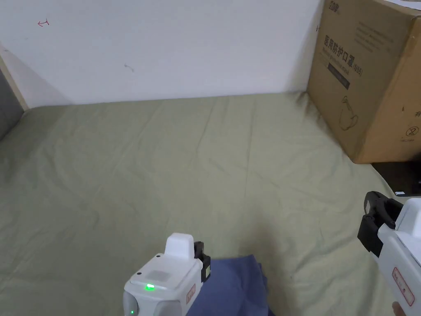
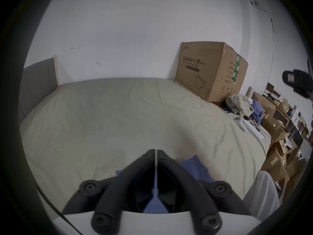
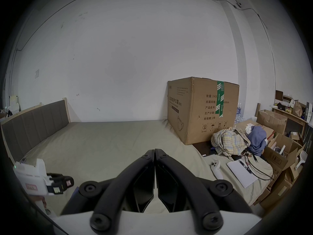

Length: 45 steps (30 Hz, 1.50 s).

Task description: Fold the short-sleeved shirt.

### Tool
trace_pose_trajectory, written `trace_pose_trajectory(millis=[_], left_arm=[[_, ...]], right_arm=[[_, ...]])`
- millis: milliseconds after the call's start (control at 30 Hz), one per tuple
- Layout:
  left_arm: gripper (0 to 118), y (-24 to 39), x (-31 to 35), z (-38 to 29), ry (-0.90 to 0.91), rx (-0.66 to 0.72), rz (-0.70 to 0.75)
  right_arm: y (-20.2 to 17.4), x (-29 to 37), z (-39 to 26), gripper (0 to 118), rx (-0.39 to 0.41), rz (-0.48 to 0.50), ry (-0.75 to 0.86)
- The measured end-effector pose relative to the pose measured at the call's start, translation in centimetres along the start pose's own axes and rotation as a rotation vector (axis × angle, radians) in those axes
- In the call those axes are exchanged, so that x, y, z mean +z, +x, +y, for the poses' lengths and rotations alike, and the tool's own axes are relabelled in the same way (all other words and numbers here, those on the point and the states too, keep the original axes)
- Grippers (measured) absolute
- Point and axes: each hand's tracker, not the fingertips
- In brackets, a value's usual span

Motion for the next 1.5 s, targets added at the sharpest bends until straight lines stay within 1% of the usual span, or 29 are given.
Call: trace_pose_trajectory(millis=[67,100,167,433,467,533,667,800,867,933,1000,1033,1167,1233,1433,1500], left_arm=[[0,0.4,-0.4,-1.1,-0.011,0.010,-0.018],[0,0.7,-0.6,-1.6,-0.026,0.021,-0.054],[0,1.5,-1.3,-2.5,-0.042,0.020,-0.058],[0,6.1,-5.7,-6.6,-0.167,-0.032,-0.158],[0,6.9,-6.0,-7.0,-0.172,-0.044,-0.152],[0,7.9,-6.6,-7.4,-0.172,-0.051,-0.159],[0,8.9,-7.3,-7.6,-0.169,-0.018,-0.160],[0,8.9,-7.2,-7.7,-0.167,-0.050,-0.166],[0,8.1,-6.6,-6.7,-0.173,-0.006,-0.184],[0,7.3,-5.1,-5.1,-0.098,0.031,-0.183],[0,6.4,-3.4,-2.8,-0.031,0.029,-0.174],[0,5.8,-2.4,-1.5,0.003,0.037,-0.172],[0,3.7,1.9,3.2,0.153,0.001,-0.137],[0,2.6,4.0,5.3,0.213,0.005,-0.121],[0,-0.9,9.9,10.0,0.405,-0.040,-0.015],[0,-1.8,11.7,11.0,0.456,-0.074,0.034]], right_arm=[[0.2,0.0,-0.1,0,0.004,-0.004,-0.007],[0.6,0.1,-0.1,0,0.005,-0.006,-0.010],[0.9,0.0,-0.3,0,0.005,-0.010,-0.019],[0.9,0.7,-0.4,0,0.005,-0.039,-0.048],[0.8,0.8,-0.3,0,0.005,-0.044,-0.055],[0.5,1.0,-0.2,0,-0.001,-0.047,-0.066],[0.1,1.4,0.2,0,0.003,-0.060,-0.081],[-0.7,1.7,0.4,0,-0.011,-0.067,-0.085],[-1.2,1.9,0.7,0,-0.013,-0.066,-0.081],[-1.6,2.1,1.2,0,-0.014,-0.060,-0.073],[-2.1,2.1,1.7,0,-0.012,-0.047,-0.056],[1.3,0.5,-0.2,0,-0.010,-0.039,-0.045],[0.1,0.2,0.7,0,-0.007,-0.009,0.003],[-0.6,0.1,1.2,0,-0.009,0.008,0.028],[-2.7,-0.7,2.7,0,0.002,0.061,0.107],[-3.3,-1.0,3.1,0,0.007,0.074,0.136]])
